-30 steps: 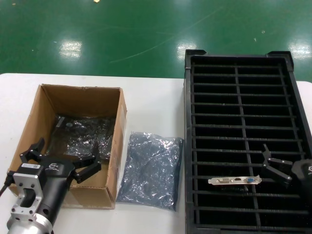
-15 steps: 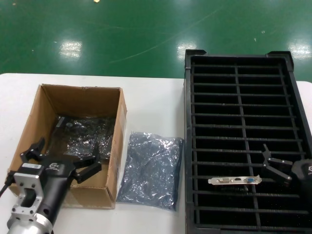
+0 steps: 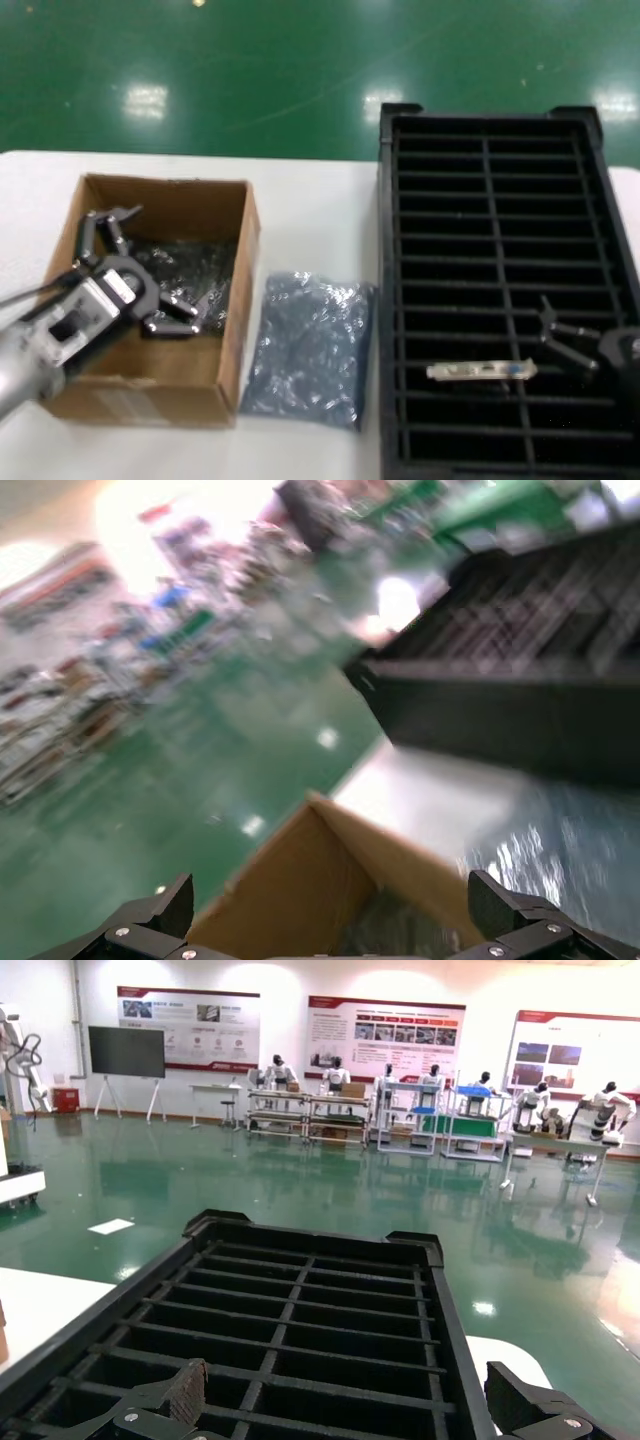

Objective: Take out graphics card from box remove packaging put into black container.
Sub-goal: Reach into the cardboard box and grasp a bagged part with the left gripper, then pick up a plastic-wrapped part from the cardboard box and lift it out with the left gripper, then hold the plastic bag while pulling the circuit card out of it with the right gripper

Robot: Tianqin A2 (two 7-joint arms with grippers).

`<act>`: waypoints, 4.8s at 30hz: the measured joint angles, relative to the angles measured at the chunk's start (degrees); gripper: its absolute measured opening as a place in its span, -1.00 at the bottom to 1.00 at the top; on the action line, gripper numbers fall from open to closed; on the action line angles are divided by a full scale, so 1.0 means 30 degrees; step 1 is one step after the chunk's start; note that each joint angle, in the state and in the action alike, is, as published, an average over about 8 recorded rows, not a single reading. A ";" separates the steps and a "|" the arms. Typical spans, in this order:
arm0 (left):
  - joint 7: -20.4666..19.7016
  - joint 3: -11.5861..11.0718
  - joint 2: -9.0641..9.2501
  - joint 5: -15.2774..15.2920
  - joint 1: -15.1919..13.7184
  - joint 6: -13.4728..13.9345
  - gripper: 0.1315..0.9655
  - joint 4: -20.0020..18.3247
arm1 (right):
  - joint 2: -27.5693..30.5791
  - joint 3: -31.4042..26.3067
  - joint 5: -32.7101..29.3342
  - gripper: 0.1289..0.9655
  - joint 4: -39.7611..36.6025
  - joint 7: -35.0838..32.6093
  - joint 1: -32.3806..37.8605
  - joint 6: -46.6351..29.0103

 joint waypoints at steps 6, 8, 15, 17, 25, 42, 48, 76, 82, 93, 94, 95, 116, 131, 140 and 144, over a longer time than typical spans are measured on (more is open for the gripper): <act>0.1746 0.1602 -0.0378 0.3435 -0.4706 0.3411 1.00 0.4628 | 0.0000 0.0000 0.0000 1.00 0.0000 0.0000 0.0000 0.0000; 0.2687 0.2429 -0.0246 0.4380 -0.6231 0.3998 1.00 0.6379 | 0.0000 0.0000 0.0000 1.00 0.0000 0.0000 0.0000 0.0000; 0.6983 0.5152 0.0785 0.6038 -1.0286 0.5051 1.00 1.2508 | 0.0000 0.0000 0.0000 1.00 0.0000 0.0000 0.0000 0.0000; 0.8223 0.5607 0.1204 0.6095 -1.1035 0.5152 1.00 1.4076 | 0.0000 0.0000 0.0000 1.00 0.0000 0.0001 0.0000 0.0000; 1.2312 0.6285 0.2643 0.5612 -1.2715 0.4129 0.96 1.8424 | 0.0000 0.0000 0.0000 1.00 0.0000 0.0001 0.0000 0.0000; 1.6422 0.5776 0.3303 0.3859 -1.3052 0.2090 0.47 1.9940 | 0.0000 0.0000 -0.0002 1.00 0.0000 0.0007 0.0000 0.0000; 1.6282 0.5891 0.3117 0.3796 -1.2757 0.1911 0.18 1.9192 | 0.0000 0.0000 -0.0004 1.00 0.0000 0.0007 0.0000 0.0000; 1.3918 0.6601 0.1678 0.4988 -1.1199 0.0912 -0.87 1.4815 | 0.0000 0.0000 -0.0005 1.00 0.0000 0.0006 0.0000 0.0000; 1.2842 0.6622 0.1113 0.5536 -1.0743 0.0790 -0.96 1.3333 | 0.0000 0.0000 -0.0005 1.00 0.0000 0.0006 0.0000 0.0000; 1.0009 0.6057 -0.0108 0.7598 -0.9415 0.0599 -0.98 0.9388 | 0.0000 0.0000 -0.0005 1.00 0.0000 0.0006 0.0000 0.0000; 0.9668 0.5898 -0.0231 0.7917 -0.9202 0.0585 -0.98 0.8882 | 0.0000 0.0000 -0.0005 1.00 0.0000 0.0006 0.0000 0.0000; 0.9325 0.5716 -0.0349 0.8250 -0.8974 0.0568 -0.98 0.8370 | 0.0000 0.0000 -0.0005 1.00 0.0000 0.0006 0.0000 0.0000; 0.4407 -0.1262 -0.3295 1.1257 -0.0268 0.0858 -0.98 -0.4734 | 0.0000 0.0000 -0.0005 1.00 0.0000 0.0005 0.0000 0.0000; 0.4443 -0.2323 -0.4049 1.0022 0.4773 0.0738 -0.98 -0.8784 | 0.0000 0.0000 -0.0004 1.00 0.0000 0.0005 0.0000 0.0000; 0.4516 -0.2236 -0.3925 0.9962 0.5052 0.0669 -0.98 -0.8907 | 0.0000 0.0000 -0.0004 1.00 -0.0001 0.0005 0.0002 -0.0001; 0.4517 -0.2235 -0.3925 0.9961 0.5054 0.0668 -0.98 -0.8908 | -0.0086 0.0016 -0.0001 1.00 -0.0045 -0.0062 0.0222 -0.0109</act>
